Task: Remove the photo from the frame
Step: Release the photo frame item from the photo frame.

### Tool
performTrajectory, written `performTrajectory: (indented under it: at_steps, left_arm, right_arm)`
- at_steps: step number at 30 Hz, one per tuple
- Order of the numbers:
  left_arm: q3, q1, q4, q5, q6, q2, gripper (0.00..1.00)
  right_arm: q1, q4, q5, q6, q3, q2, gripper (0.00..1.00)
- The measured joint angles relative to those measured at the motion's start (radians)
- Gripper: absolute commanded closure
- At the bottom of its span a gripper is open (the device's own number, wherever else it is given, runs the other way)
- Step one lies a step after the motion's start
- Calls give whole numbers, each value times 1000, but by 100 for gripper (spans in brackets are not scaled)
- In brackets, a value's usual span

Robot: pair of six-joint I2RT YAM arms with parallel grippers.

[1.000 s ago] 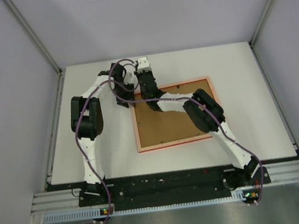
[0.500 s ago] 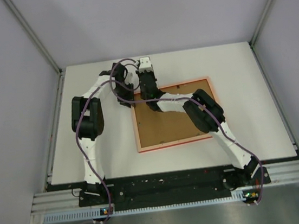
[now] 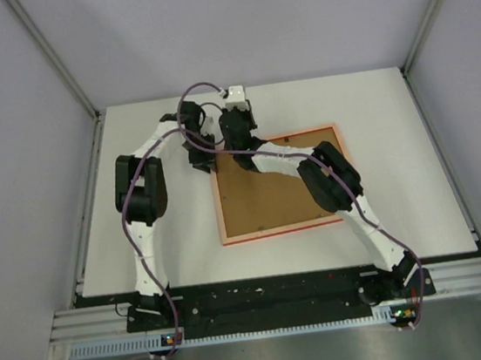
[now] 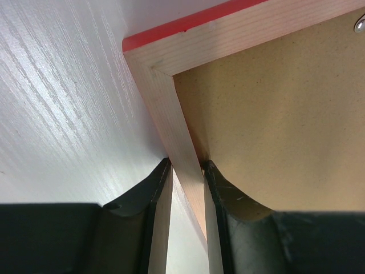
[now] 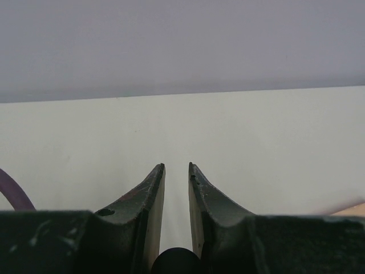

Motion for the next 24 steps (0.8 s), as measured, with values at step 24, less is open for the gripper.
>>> performTrajectory:
  at_steps: [24]
  left_arm:
    - [0, 0, 0, 0, -3, -1, 75]
  right_arm:
    - [0, -344, -199, 222, 220, 18, 100]
